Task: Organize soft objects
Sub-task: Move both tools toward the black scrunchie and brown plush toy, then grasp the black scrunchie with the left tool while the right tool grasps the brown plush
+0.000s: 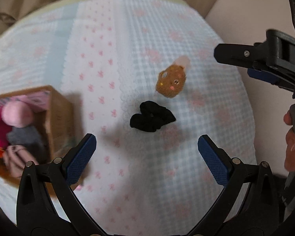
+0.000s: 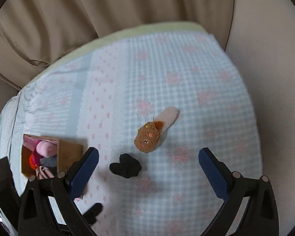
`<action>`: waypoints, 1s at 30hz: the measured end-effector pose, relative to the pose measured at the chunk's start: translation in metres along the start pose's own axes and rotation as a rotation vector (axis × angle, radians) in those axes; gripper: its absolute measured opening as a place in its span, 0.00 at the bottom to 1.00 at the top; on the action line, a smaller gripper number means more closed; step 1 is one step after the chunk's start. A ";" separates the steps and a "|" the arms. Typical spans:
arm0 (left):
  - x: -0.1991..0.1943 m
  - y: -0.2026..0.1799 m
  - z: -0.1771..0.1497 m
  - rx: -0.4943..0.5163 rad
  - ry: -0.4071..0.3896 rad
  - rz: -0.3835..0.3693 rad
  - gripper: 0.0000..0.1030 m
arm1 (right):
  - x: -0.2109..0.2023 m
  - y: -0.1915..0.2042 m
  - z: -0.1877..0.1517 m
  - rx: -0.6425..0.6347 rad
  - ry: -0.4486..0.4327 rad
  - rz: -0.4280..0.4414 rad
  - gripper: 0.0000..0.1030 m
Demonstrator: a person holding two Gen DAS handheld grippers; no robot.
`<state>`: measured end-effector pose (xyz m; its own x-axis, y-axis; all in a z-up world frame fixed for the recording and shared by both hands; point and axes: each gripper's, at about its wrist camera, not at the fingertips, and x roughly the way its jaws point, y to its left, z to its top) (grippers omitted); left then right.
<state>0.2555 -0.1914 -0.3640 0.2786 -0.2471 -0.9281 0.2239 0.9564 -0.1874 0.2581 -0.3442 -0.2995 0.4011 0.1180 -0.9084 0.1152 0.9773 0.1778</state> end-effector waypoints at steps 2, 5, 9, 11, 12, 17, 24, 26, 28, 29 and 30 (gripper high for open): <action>0.021 0.002 0.004 -0.012 0.019 -0.005 0.99 | 0.023 -0.001 0.004 0.005 0.033 0.001 0.97; 0.051 0.004 0.009 -0.022 0.051 -0.011 0.99 | 0.055 -0.003 0.010 0.013 0.082 0.002 0.91; 0.078 0.004 0.014 -0.007 0.067 0.000 0.97 | 0.093 -0.007 0.013 0.032 0.145 0.000 0.89; 0.091 0.003 0.017 0.000 0.072 -0.001 0.96 | 0.108 -0.010 0.014 0.043 0.166 0.001 0.89; 0.098 0.003 0.019 0.001 0.076 -0.005 0.96 | 0.115 -0.012 0.015 0.048 0.175 0.002 0.89; 0.118 -0.001 0.020 0.008 0.093 -0.031 0.80 | 0.141 -0.016 0.016 0.073 0.214 0.024 0.76; 0.126 -0.006 0.012 0.045 0.095 0.001 0.47 | 0.156 -0.012 0.013 0.050 0.225 0.056 0.47; 0.124 0.000 0.012 0.030 0.091 -0.007 0.31 | 0.155 -0.010 0.012 0.039 0.214 0.057 0.39; 0.123 0.007 0.013 0.003 0.093 -0.025 0.26 | 0.155 -0.008 0.012 0.032 0.199 0.059 0.37; 0.122 0.011 0.014 -0.002 0.093 -0.029 0.24 | 0.154 -0.008 0.012 0.033 0.195 0.061 0.36; 0.121 0.013 0.015 -0.008 0.090 -0.031 0.24 | 0.154 -0.008 0.012 0.036 0.190 0.064 0.36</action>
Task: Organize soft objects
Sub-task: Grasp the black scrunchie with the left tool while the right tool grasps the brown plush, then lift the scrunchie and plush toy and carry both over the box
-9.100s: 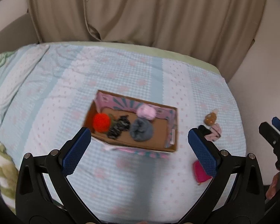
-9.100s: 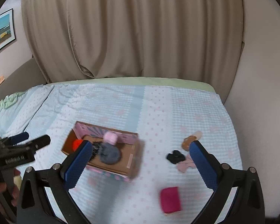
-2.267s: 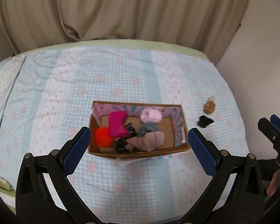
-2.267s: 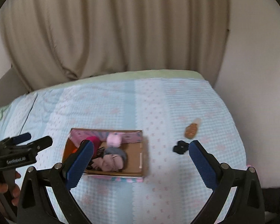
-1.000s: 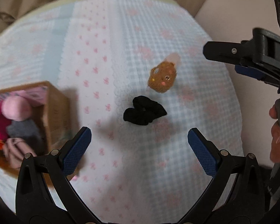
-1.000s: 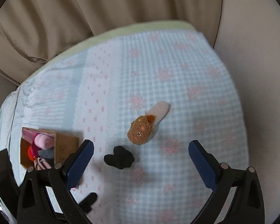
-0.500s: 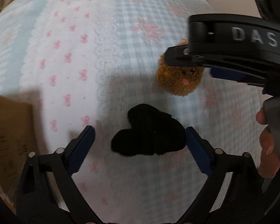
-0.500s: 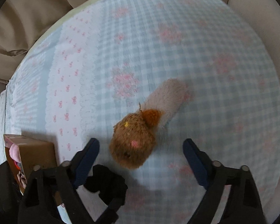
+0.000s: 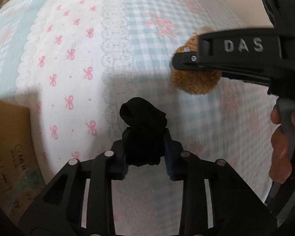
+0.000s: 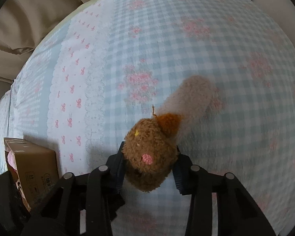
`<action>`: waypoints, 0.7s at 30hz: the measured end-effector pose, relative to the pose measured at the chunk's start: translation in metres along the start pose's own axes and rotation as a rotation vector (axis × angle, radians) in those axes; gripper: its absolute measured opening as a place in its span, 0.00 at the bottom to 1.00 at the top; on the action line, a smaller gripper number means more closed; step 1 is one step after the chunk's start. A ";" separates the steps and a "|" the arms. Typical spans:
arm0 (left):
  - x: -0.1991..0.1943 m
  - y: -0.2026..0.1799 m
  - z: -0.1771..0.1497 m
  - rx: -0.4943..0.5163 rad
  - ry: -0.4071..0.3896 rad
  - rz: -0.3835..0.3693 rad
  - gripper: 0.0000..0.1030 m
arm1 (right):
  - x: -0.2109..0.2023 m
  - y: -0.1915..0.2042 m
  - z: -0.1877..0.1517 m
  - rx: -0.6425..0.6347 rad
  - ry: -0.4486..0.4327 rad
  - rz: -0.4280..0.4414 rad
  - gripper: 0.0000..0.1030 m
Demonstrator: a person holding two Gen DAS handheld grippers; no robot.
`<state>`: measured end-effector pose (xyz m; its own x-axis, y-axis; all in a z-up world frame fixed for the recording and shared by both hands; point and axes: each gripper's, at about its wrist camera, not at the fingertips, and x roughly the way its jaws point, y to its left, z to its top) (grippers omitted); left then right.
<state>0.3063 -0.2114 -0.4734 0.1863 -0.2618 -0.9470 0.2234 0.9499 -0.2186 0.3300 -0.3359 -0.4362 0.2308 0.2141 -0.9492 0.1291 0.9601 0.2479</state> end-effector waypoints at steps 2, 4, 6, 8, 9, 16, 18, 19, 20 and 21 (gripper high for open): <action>-0.004 0.002 0.002 -0.003 -0.013 0.005 0.23 | -0.002 0.000 -0.001 0.001 -0.011 0.005 0.35; -0.010 0.002 0.003 -0.005 -0.027 0.004 0.22 | -0.007 0.001 -0.002 -0.006 -0.025 0.004 0.35; -0.018 0.005 0.005 -0.009 -0.041 0.001 0.22 | -0.012 0.004 -0.002 -0.009 -0.041 0.007 0.35; -0.028 0.004 0.007 -0.011 -0.060 0.001 0.22 | -0.019 0.004 -0.001 -0.008 -0.052 0.010 0.35; -0.033 0.003 0.008 -0.011 -0.067 0.000 0.22 | -0.024 0.004 -0.002 -0.007 -0.061 0.011 0.35; -0.085 -0.001 0.011 -0.008 -0.134 0.001 0.22 | -0.074 0.013 -0.007 -0.022 -0.127 0.023 0.35; -0.101 -0.001 0.011 -0.007 -0.161 0.004 0.22 | -0.091 0.018 -0.010 -0.030 -0.148 0.024 0.35; -0.111 -0.002 0.011 -0.008 -0.173 0.004 0.22 | -0.101 0.021 -0.012 -0.035 -0.161 0.024 0.35; -0.122 -0.005 0.012 -0.011 -0.188 0.004 0.22 | -0.110 0.024 -0.014 -0.040 -0.172 0.024 0.35; -0.129 -0.006 0.013 -0.012 -0.199 0.005 0.22 | -0.121 0.027 -0.016 -0.046 -0.184 0.023 0.35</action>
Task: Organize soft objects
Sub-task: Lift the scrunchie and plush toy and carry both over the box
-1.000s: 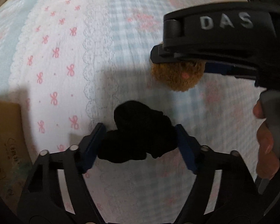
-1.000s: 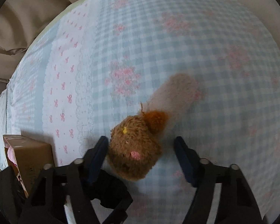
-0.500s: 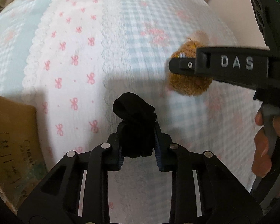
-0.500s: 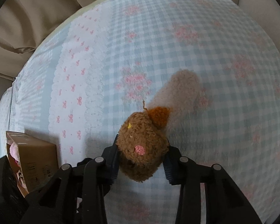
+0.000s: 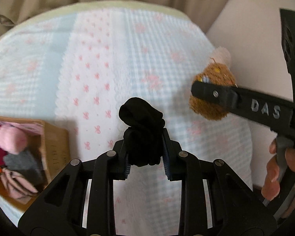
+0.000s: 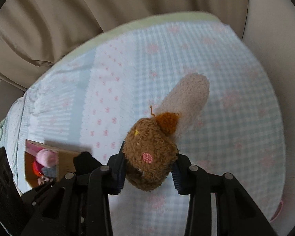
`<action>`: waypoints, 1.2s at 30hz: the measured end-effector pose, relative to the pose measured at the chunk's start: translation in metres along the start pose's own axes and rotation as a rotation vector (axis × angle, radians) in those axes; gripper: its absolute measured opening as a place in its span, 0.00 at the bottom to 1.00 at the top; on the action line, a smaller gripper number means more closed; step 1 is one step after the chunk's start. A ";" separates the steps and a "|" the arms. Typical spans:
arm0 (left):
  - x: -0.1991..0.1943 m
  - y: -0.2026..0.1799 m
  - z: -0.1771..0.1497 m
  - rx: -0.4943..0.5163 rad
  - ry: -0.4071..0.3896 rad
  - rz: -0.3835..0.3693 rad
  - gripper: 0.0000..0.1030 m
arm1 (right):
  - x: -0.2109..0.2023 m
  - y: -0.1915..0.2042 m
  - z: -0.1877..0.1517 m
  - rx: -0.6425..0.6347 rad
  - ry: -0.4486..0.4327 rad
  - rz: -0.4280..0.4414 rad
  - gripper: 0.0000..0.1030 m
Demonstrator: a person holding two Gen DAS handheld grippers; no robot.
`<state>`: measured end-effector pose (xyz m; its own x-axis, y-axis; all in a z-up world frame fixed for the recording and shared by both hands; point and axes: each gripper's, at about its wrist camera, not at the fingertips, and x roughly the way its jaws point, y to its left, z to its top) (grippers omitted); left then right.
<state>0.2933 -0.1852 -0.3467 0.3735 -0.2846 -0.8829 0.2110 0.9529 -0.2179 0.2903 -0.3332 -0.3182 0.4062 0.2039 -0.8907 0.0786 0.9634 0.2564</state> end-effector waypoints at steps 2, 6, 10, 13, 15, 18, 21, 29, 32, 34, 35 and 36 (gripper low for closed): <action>-0.023 -0.008 0.003 0.003 -0.028 -0.002 0.22 | -0.021 0.007 -0.001 -0.013 -0.022 -0.001 0.35; -0.071 -0.015 0.010 0.007 -0.078 -0.007 0.22 | -0.067 0.023 -0.005 -0.049 -0.070 0.000 0.35; -0.115 -0.013 0.010 -0.002 -0.132 -0.011 0.22 | -0.112 0.045 -0.013 -0.097 -0.119 0.000 0.35; -0.150 -0.006 0.007 -0.002 -0.165 0.009 0.23 | -0.138 0.064 -0.019 -0.131 -0.144 0.007 0.35; -0.172 0.005 0.003 -0.014 -0.185 0.016 0.22 | -0.151 0.079 -0.024 -0.152 -0.155 0.015 0.35; -0.201 0.027 -0.002 -0.046 -0.202 0.025 0.23 | -0.166 0.106 -0.035 -0.183 -0.162 0.029 0.35; -0.225 0.057 -0.007 -0.074 -0.214 0.045 0.22 | -0.172 0.133 -0.045 -0.203 -0.161 0.049 0.35; -0.263 0.157 -0.019 -0.086 -0.195 0.096 0.23 | -0.160 0.222 -0.074 -0.235 -0.131 0.071 0.35; -0.268 0.196 -0.023 -0.091 -0.172 0.089 0.23 | -0.146 0.250 -0.081 -0.234 -0.109 0.063 0.35; -0.266 0.217 -0.026 -0.092 -0.157 0.083 0.23 | -0.131 0.268 -0.086 -0.224 -0.087 0.048 0.35; -0.265 0.228 -0.027 -0.091 -0.144 0.077 0.23 | -0.123 0.275 -0.088 -0.219 -0.064 0.047 0.35; -0.261 0.240 -0.028 -0.084 -0.129 0.073 0.23 | -0.115 0.281 -0.090 -0.210 -0.051 0.043 0.35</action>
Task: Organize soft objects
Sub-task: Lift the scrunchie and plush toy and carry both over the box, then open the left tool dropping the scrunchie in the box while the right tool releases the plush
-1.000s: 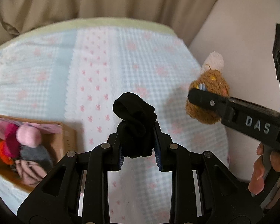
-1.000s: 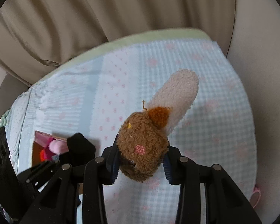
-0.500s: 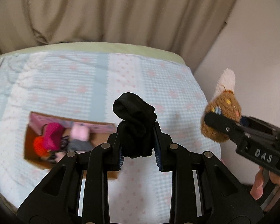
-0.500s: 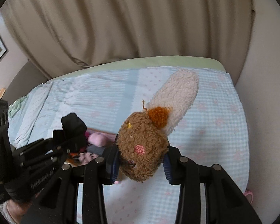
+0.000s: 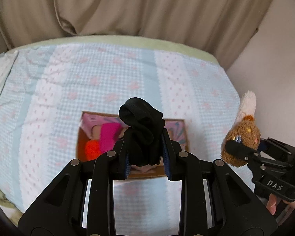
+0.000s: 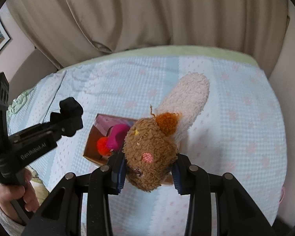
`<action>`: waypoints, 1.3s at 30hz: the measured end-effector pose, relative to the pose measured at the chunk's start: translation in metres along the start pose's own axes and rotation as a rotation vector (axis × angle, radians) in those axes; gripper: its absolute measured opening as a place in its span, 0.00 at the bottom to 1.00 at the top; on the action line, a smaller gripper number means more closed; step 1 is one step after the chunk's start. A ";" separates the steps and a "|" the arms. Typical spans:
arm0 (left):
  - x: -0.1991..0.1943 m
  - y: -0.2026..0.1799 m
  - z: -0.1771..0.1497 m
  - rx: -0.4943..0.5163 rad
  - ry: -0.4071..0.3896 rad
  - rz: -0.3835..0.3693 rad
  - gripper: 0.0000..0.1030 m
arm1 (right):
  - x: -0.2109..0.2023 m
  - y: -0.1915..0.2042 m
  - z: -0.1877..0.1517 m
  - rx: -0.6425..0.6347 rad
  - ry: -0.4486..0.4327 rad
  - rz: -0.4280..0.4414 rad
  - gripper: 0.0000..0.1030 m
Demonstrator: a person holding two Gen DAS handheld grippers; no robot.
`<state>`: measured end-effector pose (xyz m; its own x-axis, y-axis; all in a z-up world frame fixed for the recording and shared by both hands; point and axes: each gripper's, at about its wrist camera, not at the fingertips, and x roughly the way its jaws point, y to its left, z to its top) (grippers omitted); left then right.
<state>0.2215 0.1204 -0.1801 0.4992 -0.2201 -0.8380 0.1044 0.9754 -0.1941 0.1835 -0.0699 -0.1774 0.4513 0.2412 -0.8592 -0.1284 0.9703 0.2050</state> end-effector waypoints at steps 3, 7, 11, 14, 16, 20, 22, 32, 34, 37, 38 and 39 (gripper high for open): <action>0.013 0.023 0.000 0.028 0.039 -0.003 0.23 | 0.025 0.016 -0.005 0.033 0.037 -0.014 0.35; 0.036 0.045 -0.002 0.041 0.100 -0.019 0.23 | 0.054 0.031 -0.013 0.073 0.093 -0.030 0.35; 0.062 0.058 -0.004 0.055 0.156 -0.029 0.23 | 0.080 0.038 -0.016 0.072 0.156 -0.054 0.35; 0.081 0.062 -0.006 0.064 0.191 -0.028 0.23 | 0.098 0.037 -0.017 0.051 0.203 -0.078 0.35; 0.095 0.064 -0.006 0.059 0.216 -0.035 0.23 | 0.110 0.033 -0.018 0.036 0.231 -0.084 0.35; 0.130 0.064 -0.008 0.062 0.270 -0.036 0.23 | 0.133 0.020 -0.019 0.000 0.273 -0.097 0.35; 0.148 0.062 -0.009 0.066 0.300 -0.036 0.23 | 0.145 0.012 -0.021 -0.013 0.295 -0.096 0.35; 0.210 0.046 -0.017 0.147 0.393 -0.008 0.23 | 0.191 -0.013 -0.030 -0.134 0.398 -0.113 0.35; 0.213 0.043 -0.017 0.158 0.396 -0.022 0.27 | 0.196 -0.014 -0.031 -0.161 0.407 -0.113 0.35; 0.210 0.035 -0.016 0.202 0.373 -0.004 0.86 | 0.201 -0.010 -0.031 -0.214 0.408 -0.123 0.40; 0.207 0.033 -0.015 0.216 0.353 0.016 1.00 | 0.203 -0.009 -0.032 -0.227 0.414 -0.120 0.46; 0.203 0.032 -0.014 0.225 0.327 0.027 1.00 | 0.204 -0.008 -0.033 -0.237 0.418 -0.112 0.51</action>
<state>0.3141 0.1070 -0.3631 0.2082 -0.1507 -0.9664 0.2990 0.9506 -0.0839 0.2474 -0.0293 -0.3700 0.0874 0.0607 -0.9943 -0.3181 0.9476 0.0299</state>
